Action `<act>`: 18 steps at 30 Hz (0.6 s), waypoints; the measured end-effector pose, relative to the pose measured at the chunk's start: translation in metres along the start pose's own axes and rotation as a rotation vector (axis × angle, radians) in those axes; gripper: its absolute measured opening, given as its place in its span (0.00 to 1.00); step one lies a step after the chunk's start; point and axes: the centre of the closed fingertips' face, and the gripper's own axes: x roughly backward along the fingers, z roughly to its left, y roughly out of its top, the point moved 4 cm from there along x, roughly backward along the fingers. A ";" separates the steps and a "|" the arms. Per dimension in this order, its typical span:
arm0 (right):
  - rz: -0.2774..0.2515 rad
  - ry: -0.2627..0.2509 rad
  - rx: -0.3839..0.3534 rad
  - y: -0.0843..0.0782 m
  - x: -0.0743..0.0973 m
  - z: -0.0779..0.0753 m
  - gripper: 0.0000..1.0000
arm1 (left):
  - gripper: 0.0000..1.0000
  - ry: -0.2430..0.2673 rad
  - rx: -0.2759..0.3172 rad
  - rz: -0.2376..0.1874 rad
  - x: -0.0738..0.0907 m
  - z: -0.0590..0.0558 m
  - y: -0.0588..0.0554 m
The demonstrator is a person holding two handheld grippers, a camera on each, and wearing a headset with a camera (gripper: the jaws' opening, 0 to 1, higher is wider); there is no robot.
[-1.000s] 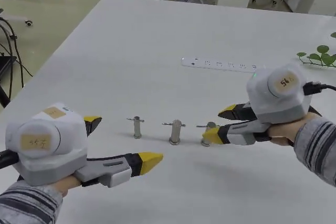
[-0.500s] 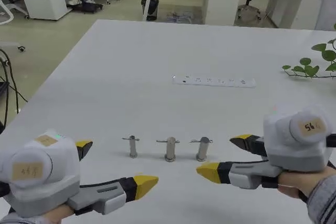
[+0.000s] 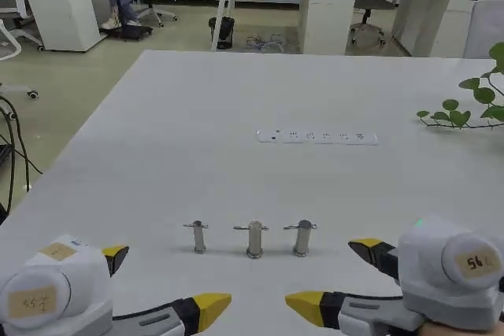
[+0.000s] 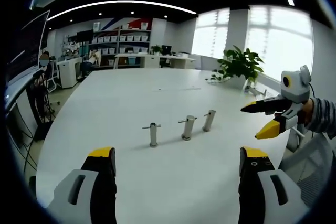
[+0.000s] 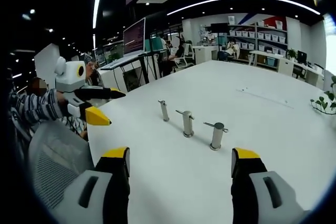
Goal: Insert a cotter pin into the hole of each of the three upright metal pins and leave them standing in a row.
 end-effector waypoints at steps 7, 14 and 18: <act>0.004 -0.024 -0.018 -0.008 0.005 0.000 0.77 | 0.95 0.013 0.017 -0.004 0.005 -0.001 -0.004; 0.010 -0.029 -0.024 -0.013 0.007 0.003 0.76 | 0.93 0.020 0.018 -0.002 0.007 0.001 -0.005; 0.000 -0.034 -0.023 -0.014 0.008 0.005 0.76 | 0.92 0.022 0.016 0.001 0.008 0.002 -0.006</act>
